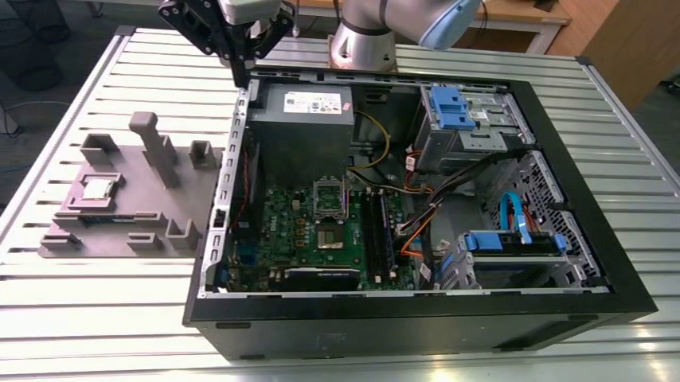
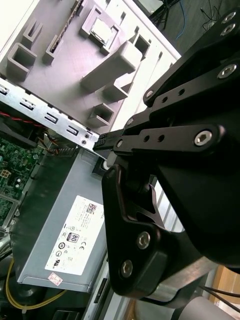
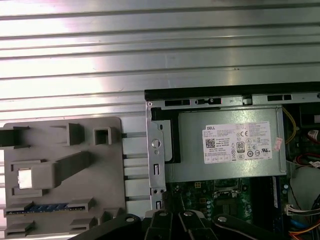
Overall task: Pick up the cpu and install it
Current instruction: 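Reach for the cpu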
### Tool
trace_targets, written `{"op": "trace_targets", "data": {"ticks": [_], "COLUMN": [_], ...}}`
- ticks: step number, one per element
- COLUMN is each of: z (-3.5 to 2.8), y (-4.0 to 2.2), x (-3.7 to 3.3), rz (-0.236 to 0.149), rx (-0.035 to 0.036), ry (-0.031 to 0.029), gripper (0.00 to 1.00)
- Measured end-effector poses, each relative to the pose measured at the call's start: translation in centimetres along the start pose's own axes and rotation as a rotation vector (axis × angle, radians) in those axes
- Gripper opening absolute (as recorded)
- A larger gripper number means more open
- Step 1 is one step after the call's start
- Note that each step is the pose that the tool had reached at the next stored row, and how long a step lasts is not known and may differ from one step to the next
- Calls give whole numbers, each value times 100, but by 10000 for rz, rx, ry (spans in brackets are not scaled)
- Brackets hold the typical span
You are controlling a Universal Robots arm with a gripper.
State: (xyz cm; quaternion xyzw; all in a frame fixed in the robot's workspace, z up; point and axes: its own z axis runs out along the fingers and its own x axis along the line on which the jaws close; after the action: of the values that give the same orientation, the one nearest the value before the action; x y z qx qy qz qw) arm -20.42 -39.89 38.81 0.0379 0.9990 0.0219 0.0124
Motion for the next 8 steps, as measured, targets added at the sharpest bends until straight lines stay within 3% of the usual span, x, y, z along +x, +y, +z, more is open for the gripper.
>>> {"op": "trace_targets", "data": {"ticks": [8], "z": [0], "y": [-3], "x": [35], "rz": [0], "rx": [0], "ry": [0], "gripper": [10]}}
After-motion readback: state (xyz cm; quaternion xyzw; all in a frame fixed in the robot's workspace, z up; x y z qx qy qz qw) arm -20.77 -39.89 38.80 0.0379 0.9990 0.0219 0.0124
